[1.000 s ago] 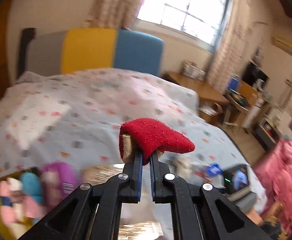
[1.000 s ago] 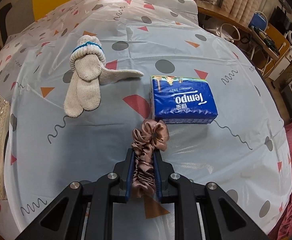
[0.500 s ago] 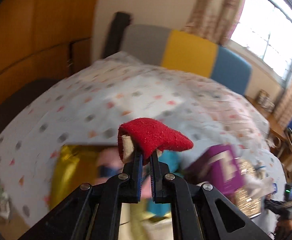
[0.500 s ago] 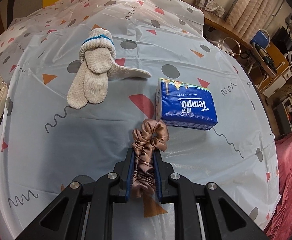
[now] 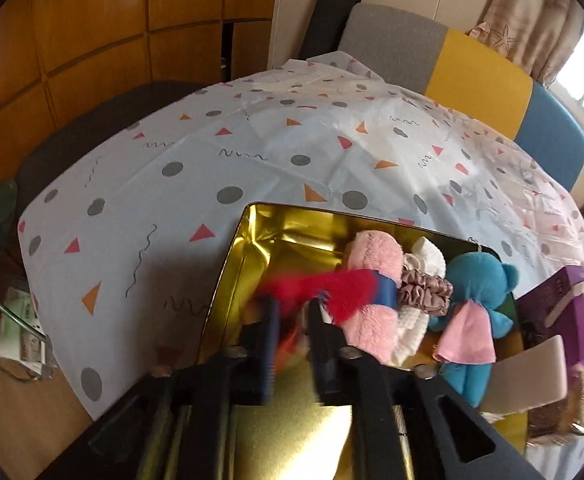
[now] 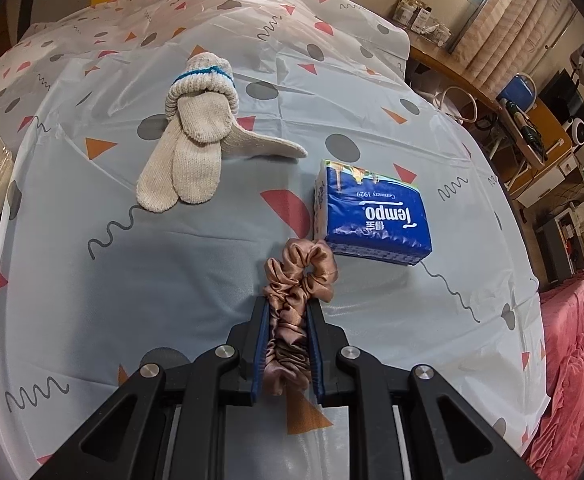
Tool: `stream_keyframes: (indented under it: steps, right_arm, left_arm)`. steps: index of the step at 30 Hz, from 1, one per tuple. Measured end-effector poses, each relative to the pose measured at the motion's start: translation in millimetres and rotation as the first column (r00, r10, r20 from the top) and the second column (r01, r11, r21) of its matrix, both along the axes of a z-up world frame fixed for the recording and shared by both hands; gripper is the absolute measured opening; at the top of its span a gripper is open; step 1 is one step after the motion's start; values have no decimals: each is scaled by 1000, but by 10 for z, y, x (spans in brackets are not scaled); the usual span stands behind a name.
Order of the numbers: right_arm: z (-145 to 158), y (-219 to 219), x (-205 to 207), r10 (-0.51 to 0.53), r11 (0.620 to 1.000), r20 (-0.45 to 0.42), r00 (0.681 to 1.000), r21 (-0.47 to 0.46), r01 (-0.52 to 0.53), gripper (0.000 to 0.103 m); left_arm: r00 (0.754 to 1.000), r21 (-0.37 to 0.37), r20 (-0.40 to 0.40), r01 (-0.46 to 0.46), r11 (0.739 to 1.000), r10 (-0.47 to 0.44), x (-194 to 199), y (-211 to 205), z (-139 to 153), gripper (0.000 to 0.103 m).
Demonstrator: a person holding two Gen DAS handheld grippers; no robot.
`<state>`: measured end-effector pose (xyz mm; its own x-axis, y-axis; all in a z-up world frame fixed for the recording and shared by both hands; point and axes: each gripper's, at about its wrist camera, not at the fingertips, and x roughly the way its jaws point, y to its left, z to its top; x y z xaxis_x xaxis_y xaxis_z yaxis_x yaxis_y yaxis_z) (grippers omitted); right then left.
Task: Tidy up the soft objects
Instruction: 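Carry the red hat toy into the gold tray and open the left gripper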
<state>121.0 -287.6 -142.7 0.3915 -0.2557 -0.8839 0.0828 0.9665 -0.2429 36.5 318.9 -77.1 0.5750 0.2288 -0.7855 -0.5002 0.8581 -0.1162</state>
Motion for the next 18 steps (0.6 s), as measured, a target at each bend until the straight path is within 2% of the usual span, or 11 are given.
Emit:
stream_keyframes:
  steps: [1, 4, 6, 9, 16, 18]
  right_arm:
    - [-1, 2, 1, 1, 1000, 1, 1000, -3, -1, 17]
    - [-7, 21, -4, 5, 1000, 2, 1000, -15, -5, 17]
    - [-9, 29, -6, 7, 1000, 3, 1000, -19, -7, 17]
    - [-5, 31, -9, 4, 1000, 7, 1000, -17, -4, 17]
    - [3, 25, -6, 0, 1000, 9, 1000, -17, 0, 17]
    - [5, 27, -8, 0, 1000, 8, 1000, -16, 0, 17]
  left_arm:
    - [1000, 8, 8, 2, 1000, -2, -5, -12, 18, 35]
    - [1000, 35, 26, 7, 999, -8, -39, -56, 48, 40]
    - [999, 26, 47, 23, 999, -24, -107, -92, 91, 42]
    - [996, 39, 77, 52, 998, -55, -205, -186, 189, 57]
    - [978, 137, 179, 84, 987, -108, -520, -569, 443, 85]
    - [974, 144, 191, 96, 985, -122, -602, -664, 471, 87]
